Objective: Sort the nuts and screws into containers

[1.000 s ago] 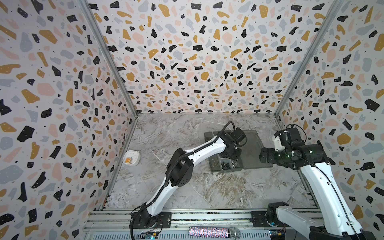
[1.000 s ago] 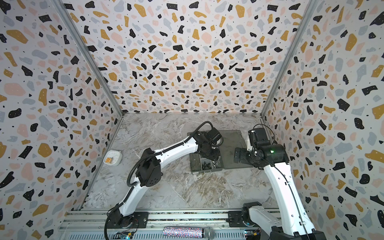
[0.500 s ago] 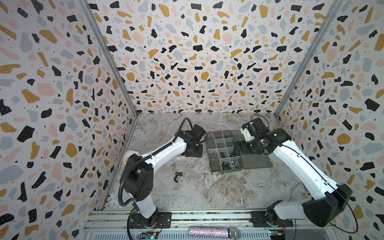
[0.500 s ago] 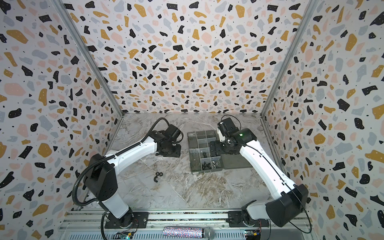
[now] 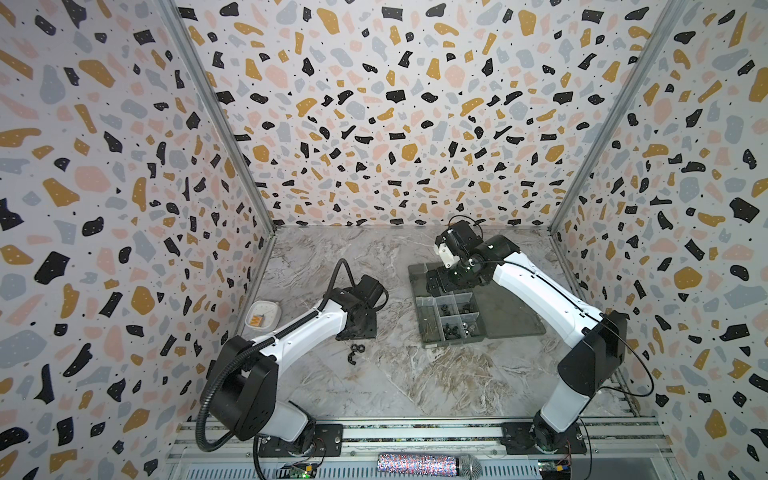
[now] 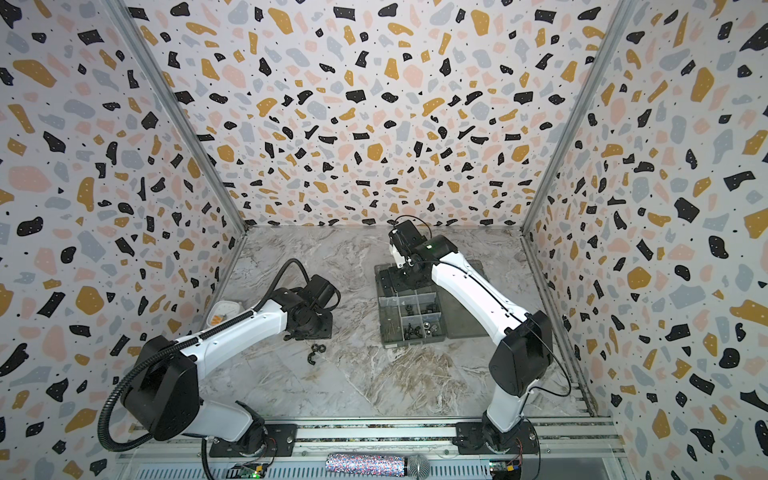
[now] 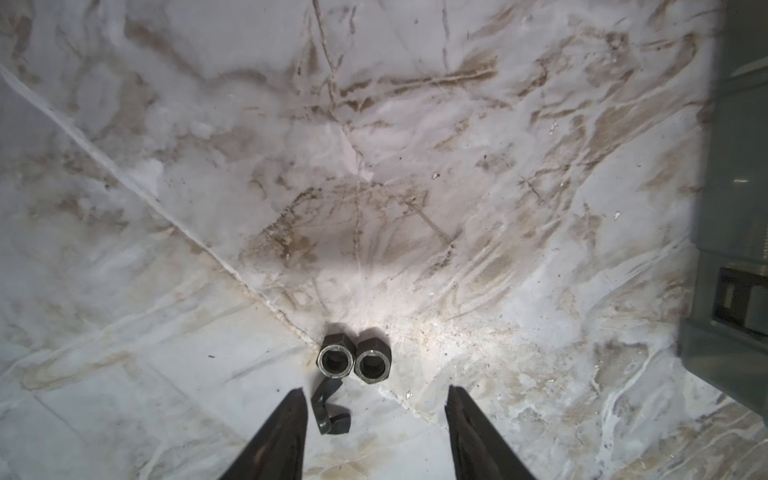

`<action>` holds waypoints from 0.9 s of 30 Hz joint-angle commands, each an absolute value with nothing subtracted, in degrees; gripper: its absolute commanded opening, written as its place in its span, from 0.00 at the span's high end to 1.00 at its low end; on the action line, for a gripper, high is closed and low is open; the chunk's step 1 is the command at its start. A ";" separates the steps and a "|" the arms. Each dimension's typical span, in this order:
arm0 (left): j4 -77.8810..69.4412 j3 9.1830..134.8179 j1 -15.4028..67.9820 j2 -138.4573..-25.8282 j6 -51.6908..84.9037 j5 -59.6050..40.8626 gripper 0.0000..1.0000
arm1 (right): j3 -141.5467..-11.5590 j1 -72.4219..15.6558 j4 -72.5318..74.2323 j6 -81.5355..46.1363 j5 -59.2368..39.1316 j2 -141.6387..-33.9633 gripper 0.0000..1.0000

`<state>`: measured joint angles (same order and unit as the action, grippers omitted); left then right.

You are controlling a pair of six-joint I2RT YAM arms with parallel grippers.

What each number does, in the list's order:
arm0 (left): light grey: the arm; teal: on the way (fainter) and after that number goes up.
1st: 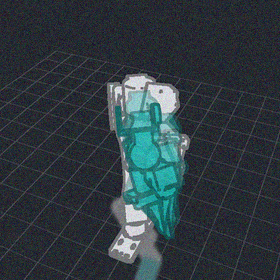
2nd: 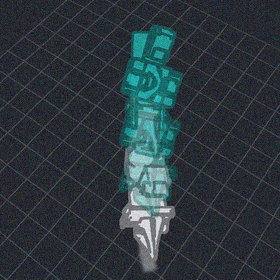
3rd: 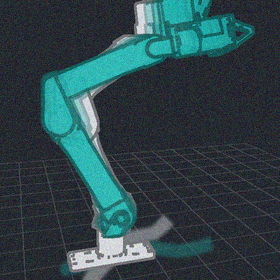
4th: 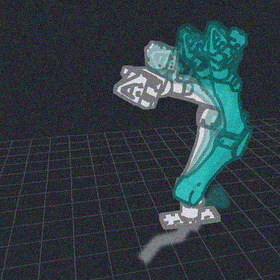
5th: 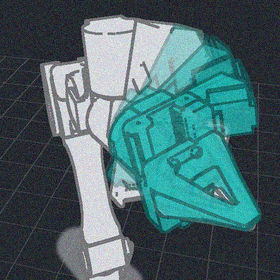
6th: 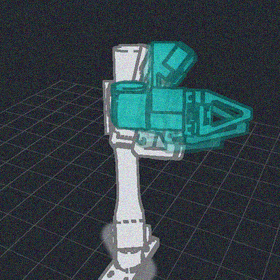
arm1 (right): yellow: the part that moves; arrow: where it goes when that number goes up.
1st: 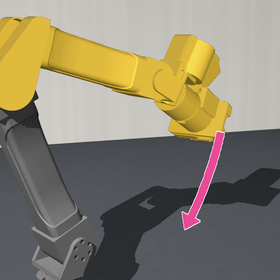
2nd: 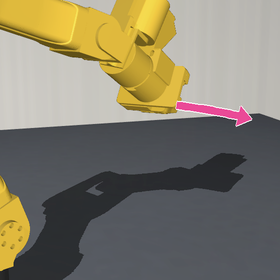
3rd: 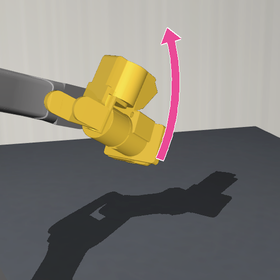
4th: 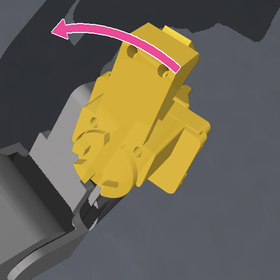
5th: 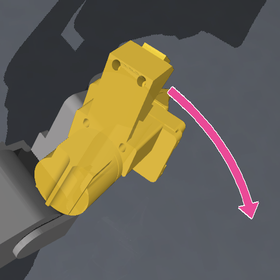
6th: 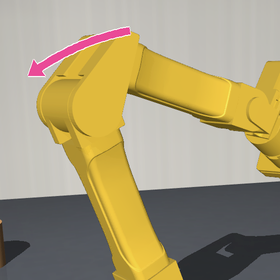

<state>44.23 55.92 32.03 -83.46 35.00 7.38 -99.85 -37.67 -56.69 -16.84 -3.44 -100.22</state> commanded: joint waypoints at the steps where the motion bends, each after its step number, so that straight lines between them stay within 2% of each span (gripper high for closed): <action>1: 42.11 53.71 31.23 -82.84 36.21 8.30 0.46 | -102.73 -38.54 -58.53 -15.07 -3.73 -100.52 0.01; 12: 39.02 53.91 31.03 -87.23 33.72 4.32 0.53 | -103.31 -38.54 -59.31 -13.92 -2.94 -101.25 0.01; 27: 37.18 53.81 33.68 -91.66 31.39 1.45 0.58 | -95.43 -37.99 -58.64 -15.03 -2.20 -96.61 0.01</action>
